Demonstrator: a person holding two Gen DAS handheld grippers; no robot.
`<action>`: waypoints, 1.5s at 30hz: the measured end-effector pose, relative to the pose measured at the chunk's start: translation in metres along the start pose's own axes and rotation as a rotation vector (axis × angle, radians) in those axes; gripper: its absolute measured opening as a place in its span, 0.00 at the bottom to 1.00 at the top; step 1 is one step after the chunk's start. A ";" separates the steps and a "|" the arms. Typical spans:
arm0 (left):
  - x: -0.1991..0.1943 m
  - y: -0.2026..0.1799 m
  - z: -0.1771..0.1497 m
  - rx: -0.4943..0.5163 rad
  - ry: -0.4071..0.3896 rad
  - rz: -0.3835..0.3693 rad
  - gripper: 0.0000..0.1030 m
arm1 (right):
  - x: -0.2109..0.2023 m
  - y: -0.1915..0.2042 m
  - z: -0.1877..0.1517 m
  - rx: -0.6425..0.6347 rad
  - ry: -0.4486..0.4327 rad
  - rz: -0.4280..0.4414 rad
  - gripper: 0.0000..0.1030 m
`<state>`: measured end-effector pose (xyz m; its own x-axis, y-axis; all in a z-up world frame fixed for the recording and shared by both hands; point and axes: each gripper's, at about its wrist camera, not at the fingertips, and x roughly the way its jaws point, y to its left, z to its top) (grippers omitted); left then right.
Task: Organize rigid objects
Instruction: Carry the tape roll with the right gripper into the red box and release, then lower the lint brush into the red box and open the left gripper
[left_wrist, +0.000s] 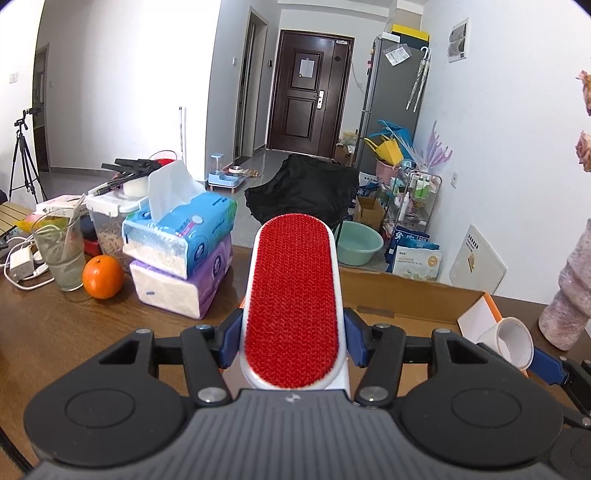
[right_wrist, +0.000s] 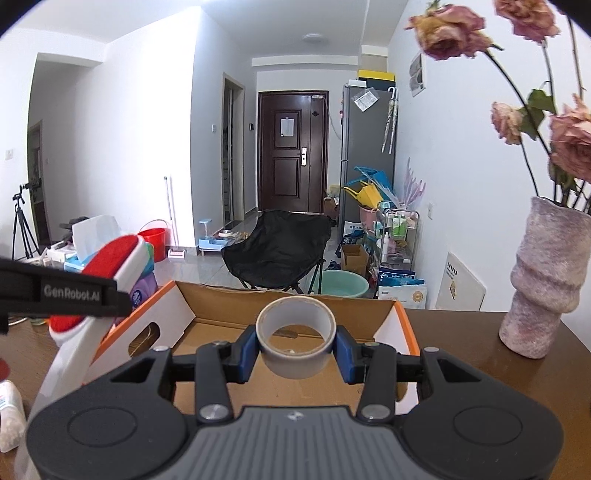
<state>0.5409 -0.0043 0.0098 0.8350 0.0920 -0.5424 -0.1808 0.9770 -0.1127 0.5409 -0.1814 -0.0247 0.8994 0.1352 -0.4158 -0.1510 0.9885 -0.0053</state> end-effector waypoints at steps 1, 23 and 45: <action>0.003 0.000 0.001 0.001 0.001 0.001 0.55 | 0.003 0.001 0.001 -0.004 0.003 -0.001 0.41; 0.061 -0.010 0.001 0.052 0.095 0.033 0.55 | 0.057 -0.004 -0.006 -0.020 0.113 -0.012 0.41; 0.026 -0.014 -0.001 0.082 0.101 0.022 1.00 | 0.047 -0.023 -0.001 0.032 0.136 -0.083 1.00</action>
<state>0.5648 -0.0156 -0.0042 0.7740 0.0974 -0.6256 -0.1516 0.9879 -0.0337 0.5863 -0.1978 -0.0448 0.8443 0.0448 -0.5340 -0.0632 0.9979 -0.0162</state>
